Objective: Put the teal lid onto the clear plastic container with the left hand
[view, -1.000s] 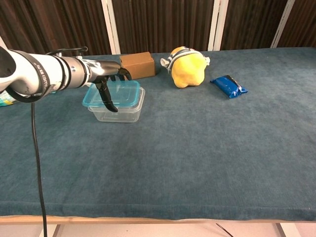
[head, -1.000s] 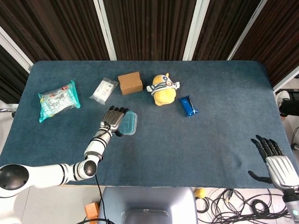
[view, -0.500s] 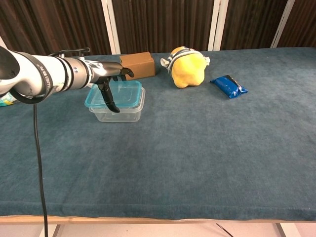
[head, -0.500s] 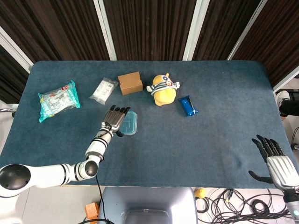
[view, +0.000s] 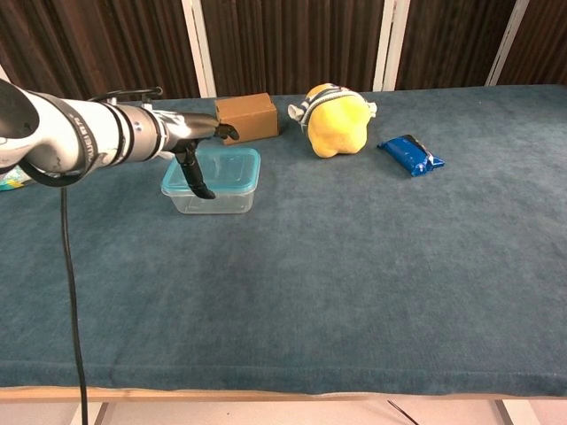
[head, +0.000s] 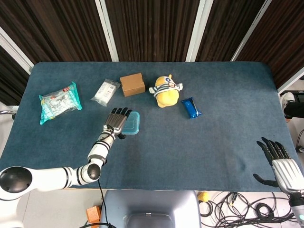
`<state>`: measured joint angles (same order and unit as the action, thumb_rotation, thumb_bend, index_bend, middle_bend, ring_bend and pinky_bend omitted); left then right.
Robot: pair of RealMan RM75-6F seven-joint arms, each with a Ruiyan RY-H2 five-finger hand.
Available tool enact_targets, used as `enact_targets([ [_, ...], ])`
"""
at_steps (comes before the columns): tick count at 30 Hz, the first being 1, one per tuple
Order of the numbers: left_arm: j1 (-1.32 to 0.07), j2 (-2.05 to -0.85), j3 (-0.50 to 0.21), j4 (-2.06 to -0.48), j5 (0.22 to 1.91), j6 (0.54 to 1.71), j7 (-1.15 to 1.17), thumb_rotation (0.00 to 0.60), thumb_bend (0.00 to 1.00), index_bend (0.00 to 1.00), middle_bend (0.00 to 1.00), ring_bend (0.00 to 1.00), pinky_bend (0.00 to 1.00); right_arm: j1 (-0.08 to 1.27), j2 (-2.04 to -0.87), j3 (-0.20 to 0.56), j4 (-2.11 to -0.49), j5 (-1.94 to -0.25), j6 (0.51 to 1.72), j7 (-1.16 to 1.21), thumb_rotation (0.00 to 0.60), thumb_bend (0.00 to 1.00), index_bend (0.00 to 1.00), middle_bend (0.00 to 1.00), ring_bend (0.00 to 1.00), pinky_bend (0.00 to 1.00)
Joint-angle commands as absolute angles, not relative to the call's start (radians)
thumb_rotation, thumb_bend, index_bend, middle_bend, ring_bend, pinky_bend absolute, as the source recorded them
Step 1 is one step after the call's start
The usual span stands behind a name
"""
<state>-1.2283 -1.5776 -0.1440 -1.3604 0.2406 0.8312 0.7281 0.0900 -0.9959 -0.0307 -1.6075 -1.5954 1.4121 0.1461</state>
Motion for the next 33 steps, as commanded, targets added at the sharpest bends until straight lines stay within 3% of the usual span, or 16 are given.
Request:
enact_targets([
  [1,-1.229,-1.573,-0.147,-1.371,0.242,0.836,0.728,0.600,0.22,0.00,0.00,0.00,0.04,0.090,-0.996,-0.030,-1.607,-1.594,1.412,0.146,0.600,0.10,0.00,0.00,0.00,0.00],
  [10,-1.205,-1.501,-0.143,-1.522,0.343,0.901,0.712,0.600,0.23,0.00,0.01,0.00,0.04,0.090,-0.998,-0.031,-1.610,-1.595,1.409,0.136,0.600,0.10,0.00,0.00,0.00,0.00],
  [15,-1.165,-1.482,-0.123,-1.595,0.453,0.953,0.680,0.600,0.31,0.00,0.17,0.02,0.03,0.087,-1.000,-0.034,-1.613,-1.602,1.415,0.129,0.600,0.10,0.00,0.00,0.00,0.00],
  [19,-1.122,-1.498,-0.092,-1.600,0.547,0.984,0.649,0.600,0.40,0.00,0.24,0.06,0.02,0.087,-1.002,-0.037,-1.614,-1.606,1.414,0.122,0.600,0.10,0.00,0.00,0.00,0.00],
  [33,-1.077,-1.552,-0.065,-1.528,0.600,0.947,0.640,0.600,0.41,0.00,0.25,0.07,0.00,0.089,-1.004,-0.036,-1.617,-1.605,1.410,0.113,0.600,0.10,0.00,0.00,0.00,0.00],
])
